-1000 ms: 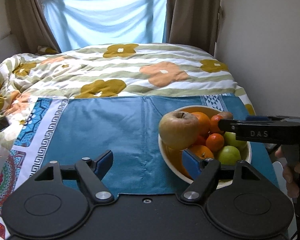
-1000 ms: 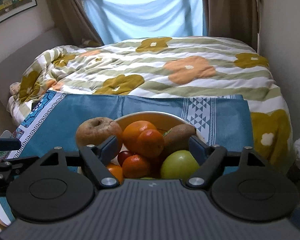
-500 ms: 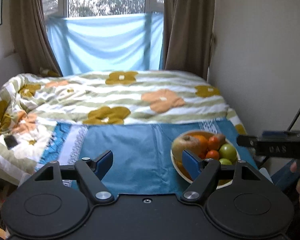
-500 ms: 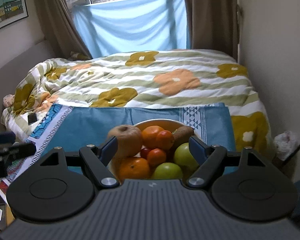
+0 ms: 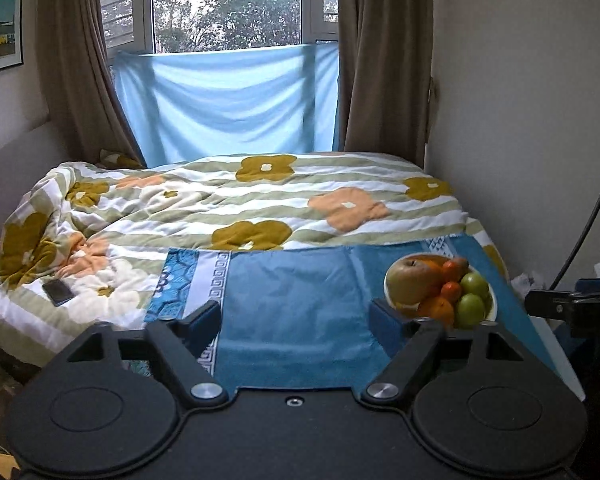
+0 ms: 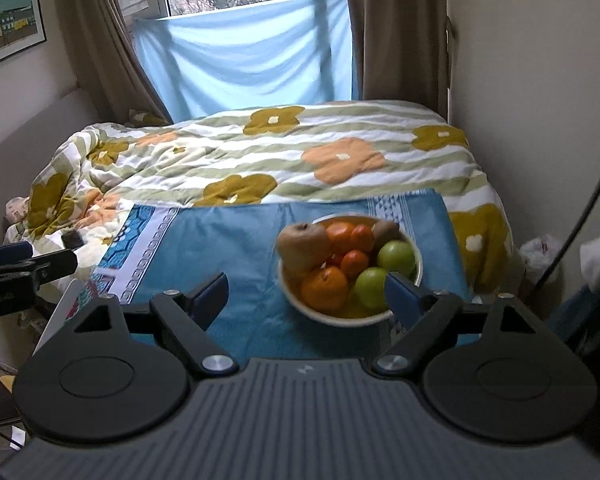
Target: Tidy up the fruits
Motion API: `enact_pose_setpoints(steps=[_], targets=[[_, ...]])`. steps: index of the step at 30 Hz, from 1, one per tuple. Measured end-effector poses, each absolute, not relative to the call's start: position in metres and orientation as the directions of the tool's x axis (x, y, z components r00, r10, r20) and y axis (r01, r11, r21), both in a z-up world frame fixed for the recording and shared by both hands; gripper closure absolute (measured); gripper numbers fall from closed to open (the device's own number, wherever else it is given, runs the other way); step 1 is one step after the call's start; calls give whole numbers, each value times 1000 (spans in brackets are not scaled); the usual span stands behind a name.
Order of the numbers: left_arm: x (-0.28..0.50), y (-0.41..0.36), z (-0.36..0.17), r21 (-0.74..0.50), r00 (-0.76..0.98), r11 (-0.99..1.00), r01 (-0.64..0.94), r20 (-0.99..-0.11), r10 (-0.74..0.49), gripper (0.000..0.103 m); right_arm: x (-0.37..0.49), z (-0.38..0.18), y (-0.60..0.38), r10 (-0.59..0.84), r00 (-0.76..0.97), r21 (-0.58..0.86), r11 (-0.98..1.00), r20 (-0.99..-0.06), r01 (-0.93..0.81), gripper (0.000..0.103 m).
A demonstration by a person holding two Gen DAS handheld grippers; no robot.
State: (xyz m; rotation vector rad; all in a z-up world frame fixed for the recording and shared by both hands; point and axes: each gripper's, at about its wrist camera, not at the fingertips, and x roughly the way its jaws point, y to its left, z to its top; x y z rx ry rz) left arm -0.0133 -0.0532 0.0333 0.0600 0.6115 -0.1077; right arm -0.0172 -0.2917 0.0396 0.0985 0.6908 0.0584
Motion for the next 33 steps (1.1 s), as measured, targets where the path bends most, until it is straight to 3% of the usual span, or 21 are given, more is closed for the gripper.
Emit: enact_pose_setpoints(steps=[3, 5, 33], targets=[[-24, -46, 31, 28, 819, 994, 104, -569, -69, 1, -30, 37, -282, 74, 765, 106, 994, -640, -7, 0], [-30, -41, 29, 18, 822, 995, 99, -565, -72, 0, -37, 35, -276, 54, 771, 95, 995, -635, 8, 0], [-32, -32, 18, 7, 798, 993, 114, -597, -87, 0, -38, 20, -266, -6, 733, 62, 996, -680, 65, 0]])
